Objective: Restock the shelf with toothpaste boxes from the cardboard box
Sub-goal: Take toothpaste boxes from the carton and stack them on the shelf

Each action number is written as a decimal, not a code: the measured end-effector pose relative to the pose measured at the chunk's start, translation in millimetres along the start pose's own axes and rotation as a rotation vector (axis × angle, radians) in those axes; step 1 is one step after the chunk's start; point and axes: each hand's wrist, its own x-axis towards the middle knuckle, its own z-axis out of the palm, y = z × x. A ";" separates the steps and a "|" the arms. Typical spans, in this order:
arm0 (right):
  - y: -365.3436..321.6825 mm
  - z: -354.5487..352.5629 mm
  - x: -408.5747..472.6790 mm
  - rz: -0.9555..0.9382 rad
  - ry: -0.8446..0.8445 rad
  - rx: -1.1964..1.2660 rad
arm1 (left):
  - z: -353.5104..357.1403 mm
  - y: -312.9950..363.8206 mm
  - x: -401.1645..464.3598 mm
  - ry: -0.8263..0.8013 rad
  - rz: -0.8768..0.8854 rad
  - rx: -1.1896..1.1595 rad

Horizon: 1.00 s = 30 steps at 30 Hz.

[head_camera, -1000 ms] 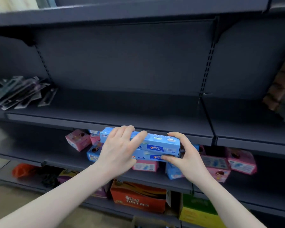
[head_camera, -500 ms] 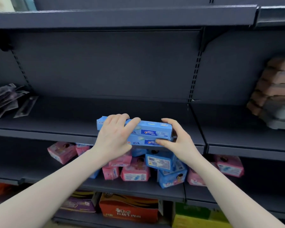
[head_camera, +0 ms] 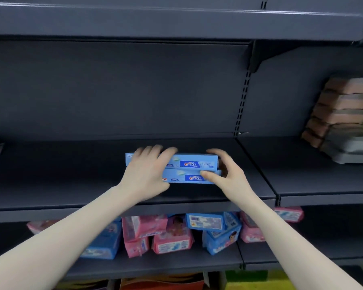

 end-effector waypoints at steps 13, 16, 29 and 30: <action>6.8 61.9 54.4 0.084 -0.109 -0.013 | 16.6 -66.2 -7.4 -0.160 -0.131 -0.095; 8.5 71.1 66.9 0.103 -0.150 -0.022 | 19.8 -77.2 -7.3 -0.198 -0.159 -0.113; 23.4 81.7 94.1 0.057 -0.155 -0.150 | 40.0 -95.0 -16.5 -0.223 -0.110 -0.156; 23.4 81.4 97.0 0.034 -0.142 -0.171 | 40.7 -95.5 -18.3 -0.232 -0.098 -0.159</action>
